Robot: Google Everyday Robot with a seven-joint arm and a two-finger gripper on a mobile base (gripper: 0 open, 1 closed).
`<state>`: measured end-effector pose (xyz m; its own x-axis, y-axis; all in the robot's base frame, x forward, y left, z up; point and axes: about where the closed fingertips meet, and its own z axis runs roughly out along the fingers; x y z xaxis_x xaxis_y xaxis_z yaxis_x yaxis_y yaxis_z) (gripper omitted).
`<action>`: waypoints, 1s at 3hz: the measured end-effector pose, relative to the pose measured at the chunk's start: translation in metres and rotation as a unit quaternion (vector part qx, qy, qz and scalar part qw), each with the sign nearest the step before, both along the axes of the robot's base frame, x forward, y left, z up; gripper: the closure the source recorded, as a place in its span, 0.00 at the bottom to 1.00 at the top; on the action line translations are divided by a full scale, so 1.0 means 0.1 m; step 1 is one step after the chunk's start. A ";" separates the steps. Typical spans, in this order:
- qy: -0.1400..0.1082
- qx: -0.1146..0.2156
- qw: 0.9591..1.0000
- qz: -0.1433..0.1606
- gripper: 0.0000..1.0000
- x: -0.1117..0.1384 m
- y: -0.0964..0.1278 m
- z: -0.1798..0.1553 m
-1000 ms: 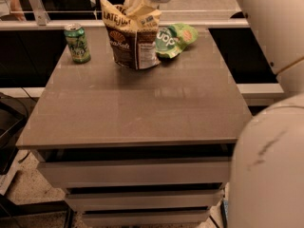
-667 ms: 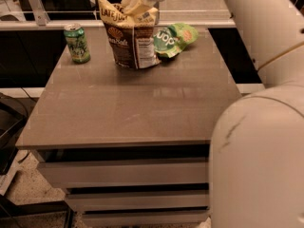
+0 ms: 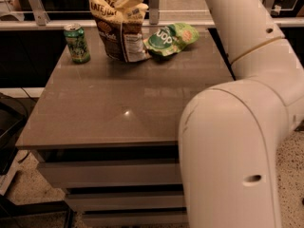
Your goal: Move brown chip bag near green can
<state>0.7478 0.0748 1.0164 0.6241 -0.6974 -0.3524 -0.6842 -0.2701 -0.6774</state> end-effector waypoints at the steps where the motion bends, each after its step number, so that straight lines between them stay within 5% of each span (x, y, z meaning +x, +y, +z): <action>1: -0.011 0.009 1.000 0.003 1.00 0.01 0.14 0.23; 3: -0.017 0.020 1.000 -0.005 1.00 -0.06 0.14 0.31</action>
Offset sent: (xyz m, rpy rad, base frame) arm -0.0137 0.0190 0.0518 0.0569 -0.0629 -0.0173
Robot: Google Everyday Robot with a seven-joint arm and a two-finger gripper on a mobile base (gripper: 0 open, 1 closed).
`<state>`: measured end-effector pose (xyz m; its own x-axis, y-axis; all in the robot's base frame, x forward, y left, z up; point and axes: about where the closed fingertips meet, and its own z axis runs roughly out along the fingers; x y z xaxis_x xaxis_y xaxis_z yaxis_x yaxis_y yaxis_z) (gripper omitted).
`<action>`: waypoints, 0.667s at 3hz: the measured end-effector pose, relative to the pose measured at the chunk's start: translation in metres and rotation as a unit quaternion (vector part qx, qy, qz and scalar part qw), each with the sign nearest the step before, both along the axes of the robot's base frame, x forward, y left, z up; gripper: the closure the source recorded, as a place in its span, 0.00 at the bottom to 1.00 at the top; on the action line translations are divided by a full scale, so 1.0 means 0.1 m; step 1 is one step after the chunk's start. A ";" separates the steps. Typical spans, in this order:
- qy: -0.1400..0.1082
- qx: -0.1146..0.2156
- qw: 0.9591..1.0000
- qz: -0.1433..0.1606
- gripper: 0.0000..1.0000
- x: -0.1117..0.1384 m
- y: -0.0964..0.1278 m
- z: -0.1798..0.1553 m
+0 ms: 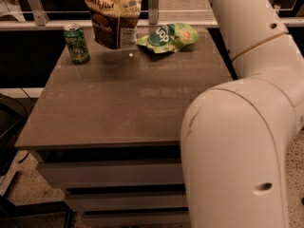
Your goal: Move brown chip bag near green can
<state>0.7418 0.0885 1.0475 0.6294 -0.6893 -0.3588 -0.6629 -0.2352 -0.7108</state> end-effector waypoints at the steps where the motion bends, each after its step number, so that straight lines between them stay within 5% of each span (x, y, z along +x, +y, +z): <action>1: 0.015 -0.005 1.000 -0.003 1.00 -0.09 -0.02 -0.32; 2: 0.033 -0.001 0.999 -0.005 1.00 -0.25 -0.04 -0.66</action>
Offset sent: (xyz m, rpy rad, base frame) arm -0.0570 -0.0113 -0.1211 0.0063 0.1176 -0.0229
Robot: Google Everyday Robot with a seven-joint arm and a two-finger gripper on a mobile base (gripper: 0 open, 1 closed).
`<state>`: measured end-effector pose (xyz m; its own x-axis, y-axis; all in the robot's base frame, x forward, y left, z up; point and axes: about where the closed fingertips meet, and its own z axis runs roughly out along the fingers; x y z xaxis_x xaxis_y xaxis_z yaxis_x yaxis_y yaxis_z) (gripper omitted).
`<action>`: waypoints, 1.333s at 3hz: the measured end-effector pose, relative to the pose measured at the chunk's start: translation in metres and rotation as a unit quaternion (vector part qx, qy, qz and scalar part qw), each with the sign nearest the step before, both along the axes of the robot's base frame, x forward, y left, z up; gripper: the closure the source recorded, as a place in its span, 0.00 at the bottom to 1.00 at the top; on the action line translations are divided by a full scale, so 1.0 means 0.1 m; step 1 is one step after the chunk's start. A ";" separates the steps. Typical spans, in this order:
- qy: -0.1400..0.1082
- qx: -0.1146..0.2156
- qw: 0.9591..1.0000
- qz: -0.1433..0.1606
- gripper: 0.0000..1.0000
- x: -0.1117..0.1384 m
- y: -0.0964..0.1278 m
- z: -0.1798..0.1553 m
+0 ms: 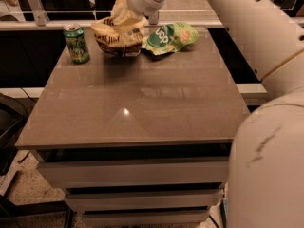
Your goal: Move brown chip bag near green can
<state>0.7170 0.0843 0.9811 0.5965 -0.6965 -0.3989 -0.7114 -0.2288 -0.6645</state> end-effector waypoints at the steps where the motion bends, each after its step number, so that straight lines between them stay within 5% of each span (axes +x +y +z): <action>1: 0.024 0.014 1.000 -0.003 1.00 -0.22 0.00 -0.34; 2: 0.061 0.057 0.996 -0.011 1.00 -0.45 0.05 -0.59; 4: 0.120 0.127 0.984 0.024 1.00 -0.71 0.48 -0.80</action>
Offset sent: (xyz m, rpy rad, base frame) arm -0.0720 0.0081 -0.0833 0.2434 0.2130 -0.0529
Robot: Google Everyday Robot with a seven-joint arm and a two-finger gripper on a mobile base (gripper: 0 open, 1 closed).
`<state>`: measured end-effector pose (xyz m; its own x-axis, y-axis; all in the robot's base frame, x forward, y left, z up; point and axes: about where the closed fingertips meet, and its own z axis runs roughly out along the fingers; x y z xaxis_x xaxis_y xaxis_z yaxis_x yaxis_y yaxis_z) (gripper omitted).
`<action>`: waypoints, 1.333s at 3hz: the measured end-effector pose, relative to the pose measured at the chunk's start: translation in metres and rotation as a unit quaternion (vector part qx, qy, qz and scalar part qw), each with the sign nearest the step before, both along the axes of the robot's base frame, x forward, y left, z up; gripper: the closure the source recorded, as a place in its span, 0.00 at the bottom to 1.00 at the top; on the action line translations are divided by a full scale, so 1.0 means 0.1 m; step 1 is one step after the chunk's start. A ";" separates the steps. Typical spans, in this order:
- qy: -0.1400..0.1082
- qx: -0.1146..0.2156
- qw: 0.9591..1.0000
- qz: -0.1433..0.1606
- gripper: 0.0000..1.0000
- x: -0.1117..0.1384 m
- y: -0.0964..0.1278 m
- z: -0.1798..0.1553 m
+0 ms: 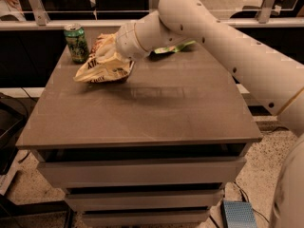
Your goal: Move brown chip bag near green can
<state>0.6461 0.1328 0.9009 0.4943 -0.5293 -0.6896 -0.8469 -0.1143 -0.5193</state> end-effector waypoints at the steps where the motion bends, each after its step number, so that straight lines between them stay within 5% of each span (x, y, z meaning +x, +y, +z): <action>1: 0.017 0.012 1.000 0.017 0.83 0.02 0.15 -0.04; 4: 0.039 0.027 0.998 0.030 0.13 0.06 0.30 -0.02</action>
Offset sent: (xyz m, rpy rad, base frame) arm 0.0087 0.0277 -0.0031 0.0630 0.0808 0.0530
